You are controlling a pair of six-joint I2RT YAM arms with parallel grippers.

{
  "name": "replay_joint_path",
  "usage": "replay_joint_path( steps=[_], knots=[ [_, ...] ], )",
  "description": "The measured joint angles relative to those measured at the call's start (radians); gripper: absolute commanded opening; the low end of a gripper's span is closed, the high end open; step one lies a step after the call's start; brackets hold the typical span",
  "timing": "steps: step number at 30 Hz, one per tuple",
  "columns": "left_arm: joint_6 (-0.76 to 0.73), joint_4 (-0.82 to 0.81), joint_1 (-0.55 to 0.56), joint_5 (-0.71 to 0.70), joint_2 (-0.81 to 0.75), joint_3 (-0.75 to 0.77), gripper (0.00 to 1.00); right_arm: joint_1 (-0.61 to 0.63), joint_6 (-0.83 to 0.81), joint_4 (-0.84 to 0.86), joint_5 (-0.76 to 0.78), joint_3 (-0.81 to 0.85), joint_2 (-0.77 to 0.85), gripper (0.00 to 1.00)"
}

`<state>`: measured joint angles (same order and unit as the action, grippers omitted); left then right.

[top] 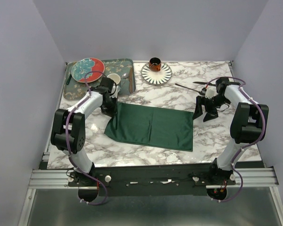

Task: Fold the napkin into a case and place the utensils inside
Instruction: Pick up the rectangle-folded napkin at the center of the board, then fold the rectangle-folded napkin at the center of the board.

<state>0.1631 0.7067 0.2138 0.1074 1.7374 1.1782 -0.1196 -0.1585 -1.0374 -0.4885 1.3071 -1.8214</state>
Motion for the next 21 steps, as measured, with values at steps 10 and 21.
replay_joint_path(
  steps=[10,21],
  knots=[
    [0.034,0.022,0.149,0.053,-0.041,0.090,0.00,0.000,-0.001,0.000,-0.003,0.000,0.000,0.84],
    [0.138,0.001,0.347,0.143,0.069,0.214,0.00,0.000,-0.002,0.001,-0.022,-0.009,0.000,0.80]
  ],
)
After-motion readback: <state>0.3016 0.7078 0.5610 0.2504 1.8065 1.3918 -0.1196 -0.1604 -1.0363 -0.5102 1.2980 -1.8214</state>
